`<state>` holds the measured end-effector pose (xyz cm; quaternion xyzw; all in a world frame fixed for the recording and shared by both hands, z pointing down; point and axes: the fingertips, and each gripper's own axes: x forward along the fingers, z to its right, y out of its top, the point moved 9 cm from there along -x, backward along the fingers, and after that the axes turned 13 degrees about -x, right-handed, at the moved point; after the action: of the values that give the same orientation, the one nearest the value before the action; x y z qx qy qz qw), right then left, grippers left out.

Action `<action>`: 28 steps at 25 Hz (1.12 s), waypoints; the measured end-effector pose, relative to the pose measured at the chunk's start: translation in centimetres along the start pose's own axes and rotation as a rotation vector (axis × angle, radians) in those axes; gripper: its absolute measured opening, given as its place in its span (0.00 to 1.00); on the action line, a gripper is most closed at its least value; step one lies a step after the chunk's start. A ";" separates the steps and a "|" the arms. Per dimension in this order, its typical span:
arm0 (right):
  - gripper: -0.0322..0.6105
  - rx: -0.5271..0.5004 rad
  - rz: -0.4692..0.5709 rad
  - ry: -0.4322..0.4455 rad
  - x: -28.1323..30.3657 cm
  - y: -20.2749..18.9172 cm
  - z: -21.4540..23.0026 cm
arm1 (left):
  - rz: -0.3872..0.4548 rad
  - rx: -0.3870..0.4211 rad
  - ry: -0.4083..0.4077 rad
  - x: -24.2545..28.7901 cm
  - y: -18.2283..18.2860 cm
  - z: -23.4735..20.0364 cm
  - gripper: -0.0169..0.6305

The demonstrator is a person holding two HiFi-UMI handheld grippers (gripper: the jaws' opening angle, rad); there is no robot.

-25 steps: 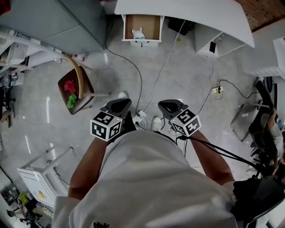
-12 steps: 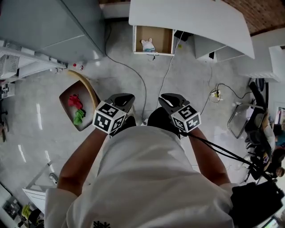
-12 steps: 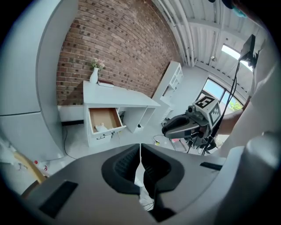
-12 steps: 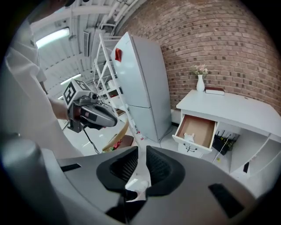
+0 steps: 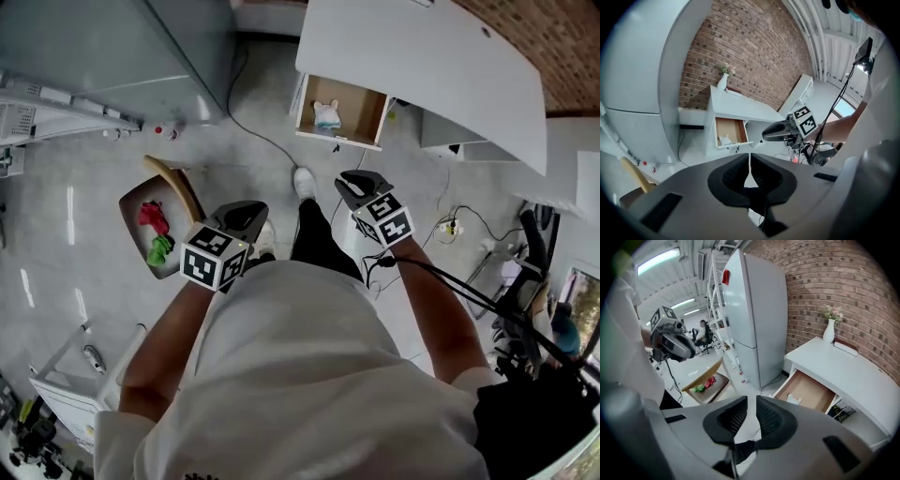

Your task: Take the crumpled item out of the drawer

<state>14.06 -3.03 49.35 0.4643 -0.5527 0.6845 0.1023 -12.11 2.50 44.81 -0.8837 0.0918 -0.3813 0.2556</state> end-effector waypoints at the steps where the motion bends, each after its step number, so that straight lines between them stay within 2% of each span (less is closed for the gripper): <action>1: 0.17 -0.018 -0.012 0.010 1.4 -0.2 2.0 | 0.001 -0.016 0.014 0.8 1.0 -0.5 0.07; 5: 0.18 -0.101 -0.068 0.074 7.3 -0.8 10.1 | 0.008 -0.096 0.065 4.6 5.5 -1.8 0.07; 10: 0.20 -0.240 -0.149 0.097 13.7 -3.0 19.2 | 0.007 -0.145 0.092 10.7 10.8 -2.3 0.07; 14: 0.21 -0.345 -0.203 0.127 19.1 -5.2 24.0 | -0.007 -0.152 0.104 15.3 13.3 -3.4 0.07; 21: 0.24 -0.462 -0.280 0.159 27.8 -9.2 26.3 | -0.022 -0.184 0.108 19.9 14.3 -6.4 0.07; 28: 0.25 -0.552 -0.324 0.139 33.5 -10.8 27.2 | -0.030 -0.223 0.108 21.4 13.9 -9.2 0.07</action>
<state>16.94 -34.70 80.41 0.4530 -0.6281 0.5137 0.3693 -3.46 -20.48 56.28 -0.8861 0.1341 -0.4195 0.1446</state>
